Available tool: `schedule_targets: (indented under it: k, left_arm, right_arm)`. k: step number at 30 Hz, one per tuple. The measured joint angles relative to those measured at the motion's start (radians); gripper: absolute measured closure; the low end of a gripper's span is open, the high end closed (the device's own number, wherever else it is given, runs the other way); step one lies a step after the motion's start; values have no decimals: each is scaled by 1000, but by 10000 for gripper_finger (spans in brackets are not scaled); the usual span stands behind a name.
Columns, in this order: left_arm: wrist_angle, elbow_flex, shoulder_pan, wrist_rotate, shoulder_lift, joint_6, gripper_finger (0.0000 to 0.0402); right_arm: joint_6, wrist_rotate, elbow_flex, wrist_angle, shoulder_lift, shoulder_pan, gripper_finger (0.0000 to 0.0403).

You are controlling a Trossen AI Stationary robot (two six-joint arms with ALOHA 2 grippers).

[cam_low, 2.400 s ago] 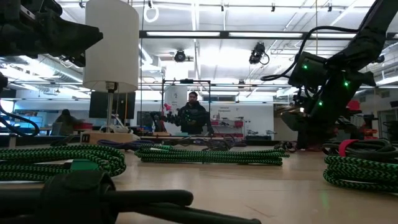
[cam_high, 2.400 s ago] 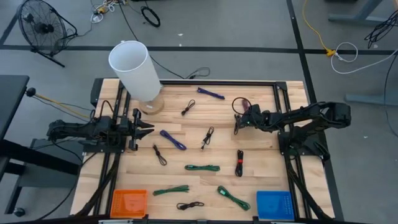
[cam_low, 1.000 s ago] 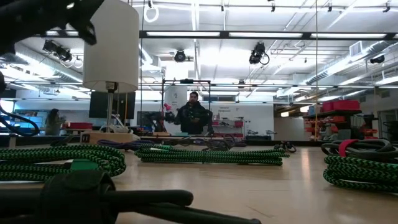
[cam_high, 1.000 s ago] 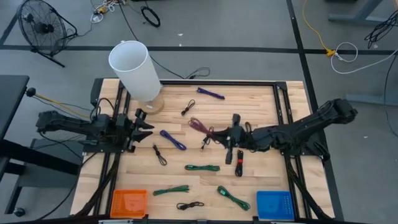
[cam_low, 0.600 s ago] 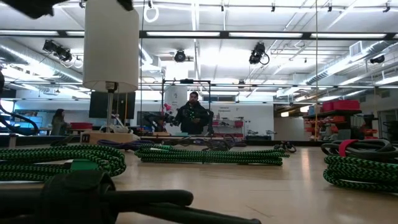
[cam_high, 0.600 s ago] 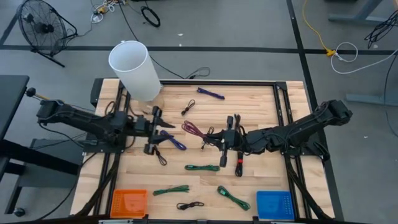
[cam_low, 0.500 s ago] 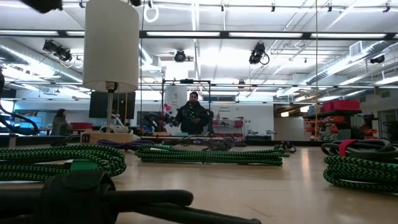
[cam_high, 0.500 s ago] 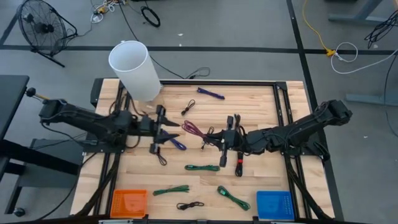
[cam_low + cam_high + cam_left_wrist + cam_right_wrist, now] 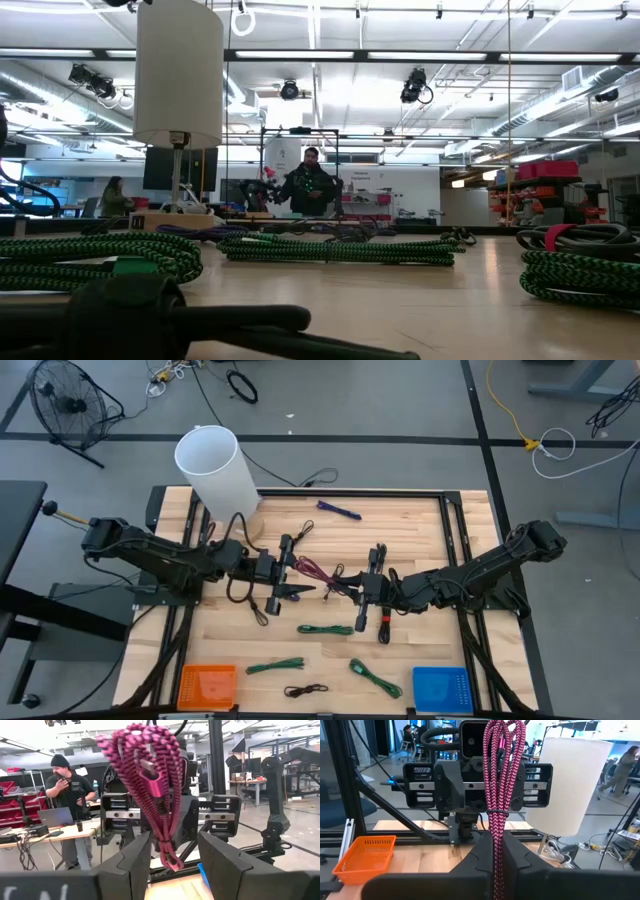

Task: Pick & Place USB Port
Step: Put the red patterned charger cable into the orange bin

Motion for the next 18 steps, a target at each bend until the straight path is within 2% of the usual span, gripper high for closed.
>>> schedule_targets:
  k: [12,18]
  left_arm:
    - [7,41,0,-9,0,5,231]
    - [4,41,0,-81,0,7,246]
  right_arm:
    - [0,-1,0,0,0,0,394]
    - [0,5,0,-2,0,0,394]
